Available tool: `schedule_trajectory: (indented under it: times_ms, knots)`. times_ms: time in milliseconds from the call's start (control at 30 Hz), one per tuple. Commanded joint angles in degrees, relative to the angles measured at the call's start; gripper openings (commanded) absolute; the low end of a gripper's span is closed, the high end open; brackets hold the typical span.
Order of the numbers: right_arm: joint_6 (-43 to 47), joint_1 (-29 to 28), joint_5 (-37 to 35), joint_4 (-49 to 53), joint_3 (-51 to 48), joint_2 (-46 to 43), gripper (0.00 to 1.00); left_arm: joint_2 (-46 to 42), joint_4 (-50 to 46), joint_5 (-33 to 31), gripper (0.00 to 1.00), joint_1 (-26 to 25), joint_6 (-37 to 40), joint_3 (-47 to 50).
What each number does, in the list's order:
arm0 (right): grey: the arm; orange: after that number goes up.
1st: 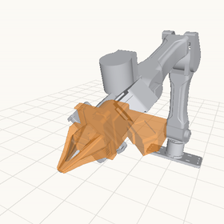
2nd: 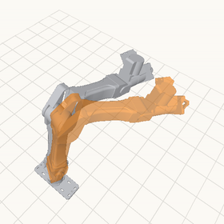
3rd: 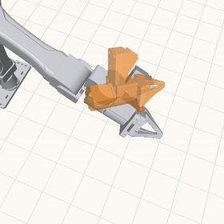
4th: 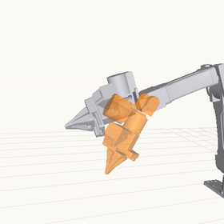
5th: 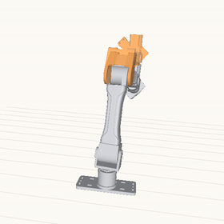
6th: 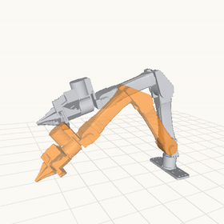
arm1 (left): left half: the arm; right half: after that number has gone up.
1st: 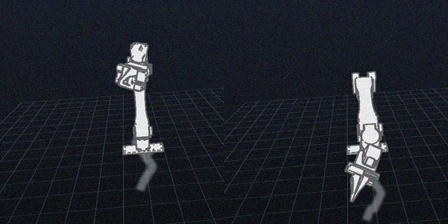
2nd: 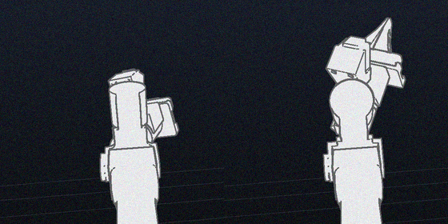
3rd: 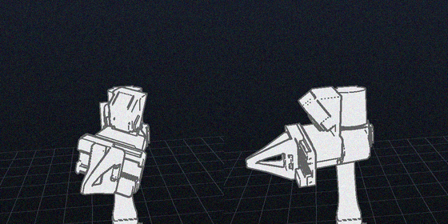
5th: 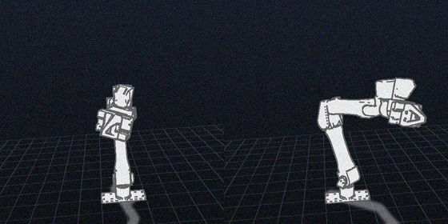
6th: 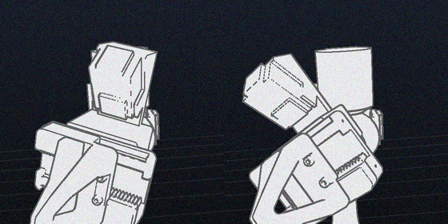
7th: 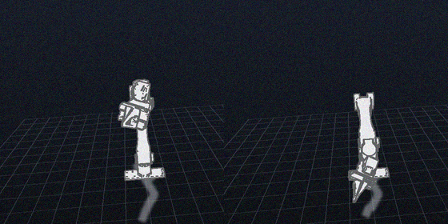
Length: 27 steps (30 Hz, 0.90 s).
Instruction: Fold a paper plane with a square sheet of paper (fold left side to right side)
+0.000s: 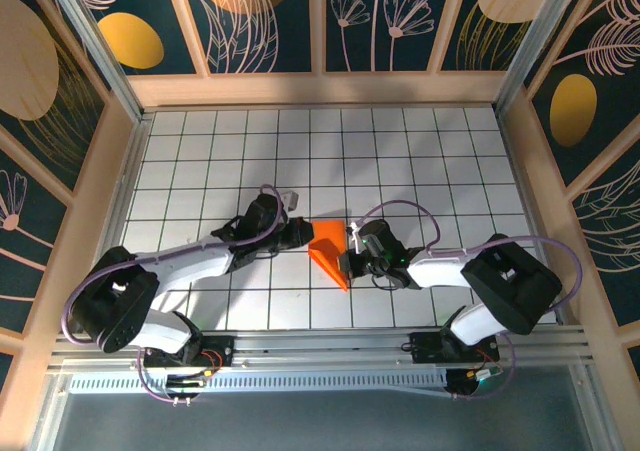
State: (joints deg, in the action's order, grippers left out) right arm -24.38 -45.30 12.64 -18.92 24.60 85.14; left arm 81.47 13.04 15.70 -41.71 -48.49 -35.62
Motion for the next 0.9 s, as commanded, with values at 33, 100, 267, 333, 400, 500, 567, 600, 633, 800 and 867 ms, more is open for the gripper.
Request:
schedule_trajectory:
  times_ms: [33,100,267,333,400,500,567,600,633,800,867]
  knots:
    - [0.74,0.25,0.28,4.04,-0.96,2.56,0.0,0.2,9.22,4.57,0.03,-2.37,-3.94,3.02]
    - [0.63,0.31,0.32,4.16,-0.8,2.66,0.0,1.42,10.77,4.86,0.03,-3.8,-4.94,3.36]
    - [0.83,0.3,0.28,4.59,-0.53,2.78,0.0,5.7,11.91,4.36,0.02,-5.81,-5.75,2.25]
    - [0.86,0.3,0.21,4.82,-0.46,2.91,0.0,7.42,11.78,4.12,0.02,-6.25,-5.84,1.58]
    - [0.9,0.31,0.01,4.98,-0.43,2.9,0.0,9.11,11.33,3.66,0.02,-6.6,-5.79,0.8]
    - [0.9,0.3,-0.03,5.2,-0.43,2.9,0.0,11.12,11.37,3.64,0.02,-6.85,-5.76,0.35]
    - [1.0,0.3,0.01,5.28,-0.3,3.05,0.0,11.97,11.57,3.55,0.01,-6.98,-5.91,0.35]
    - [1.0,0.3,-0.03,5.36,-0.25,3.14,0.0,12.29,11.44,3.39,0.01,-6.98,-5.98,0.38]
    - [1.11,0.3,-0.08,5.46,-0.17,3.18,0.0,12.48,11.28,3.13,0.01,-6.98,-5.99,0.44]
    - [1.11,0.33,-0.16,5.64,0.27,3.79,0.0,13.1,9.04,2.05,0.01,-6.98,-5.14,0.64]
    - [1.3,0.3,-0.25,5.85,0.45,4.06,0.0,13.35,8.79,2.09,0.01,-6.96,-4.96,0.72]
